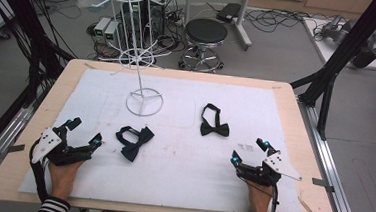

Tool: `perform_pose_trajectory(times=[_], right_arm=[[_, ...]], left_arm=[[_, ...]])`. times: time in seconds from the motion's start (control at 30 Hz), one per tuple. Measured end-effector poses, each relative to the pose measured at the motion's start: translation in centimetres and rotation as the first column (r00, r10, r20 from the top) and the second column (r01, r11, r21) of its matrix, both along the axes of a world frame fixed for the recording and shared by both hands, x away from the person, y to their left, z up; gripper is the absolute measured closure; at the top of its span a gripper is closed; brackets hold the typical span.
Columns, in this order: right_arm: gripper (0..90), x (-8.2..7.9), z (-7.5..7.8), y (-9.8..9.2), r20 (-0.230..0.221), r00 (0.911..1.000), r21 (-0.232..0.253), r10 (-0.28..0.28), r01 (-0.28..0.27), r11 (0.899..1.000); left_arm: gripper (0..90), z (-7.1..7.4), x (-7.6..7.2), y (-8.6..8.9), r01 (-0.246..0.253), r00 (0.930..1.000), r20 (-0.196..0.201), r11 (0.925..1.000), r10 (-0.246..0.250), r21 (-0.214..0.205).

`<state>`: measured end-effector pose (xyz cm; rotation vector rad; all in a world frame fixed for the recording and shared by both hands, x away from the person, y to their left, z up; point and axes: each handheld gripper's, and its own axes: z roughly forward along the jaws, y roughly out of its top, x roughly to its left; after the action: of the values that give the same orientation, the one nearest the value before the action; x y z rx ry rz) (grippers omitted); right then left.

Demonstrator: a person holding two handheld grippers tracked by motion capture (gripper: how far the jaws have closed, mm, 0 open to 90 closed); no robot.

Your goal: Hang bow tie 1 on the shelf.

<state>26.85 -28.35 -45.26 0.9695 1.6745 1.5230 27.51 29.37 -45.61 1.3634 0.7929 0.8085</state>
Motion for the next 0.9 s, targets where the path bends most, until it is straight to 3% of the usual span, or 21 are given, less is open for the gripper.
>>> perform_pose_trajectory(times=[0.57,0.73,0.9], right_arm=[[3.3,-0.1,0.0,-0.1,0.007,0.9999,0.017,-0.008,0.008,1.0],[3.3,-0.1,0.0,-0.1,0.004,1.0,0.02,-0.008,0.008,1.0],[3.3,-0.1,0.0,-0.1,0.008,0.9999,0.017,-0.008,0.008,1.0]], left_arm=[[7.0,0.2,0.0,0.4,-0.001,0.9998,-0.02,0.9993,0.001,-0.036],[7.0,1.3,-0.1,0.8,0.007,0.9998,-0.018,0.9996,-0.007,-0.026],[7.0,3.0,0.1,0.7,0.035,0.9978,-0.057,0.9993,-0.034,0.016]])
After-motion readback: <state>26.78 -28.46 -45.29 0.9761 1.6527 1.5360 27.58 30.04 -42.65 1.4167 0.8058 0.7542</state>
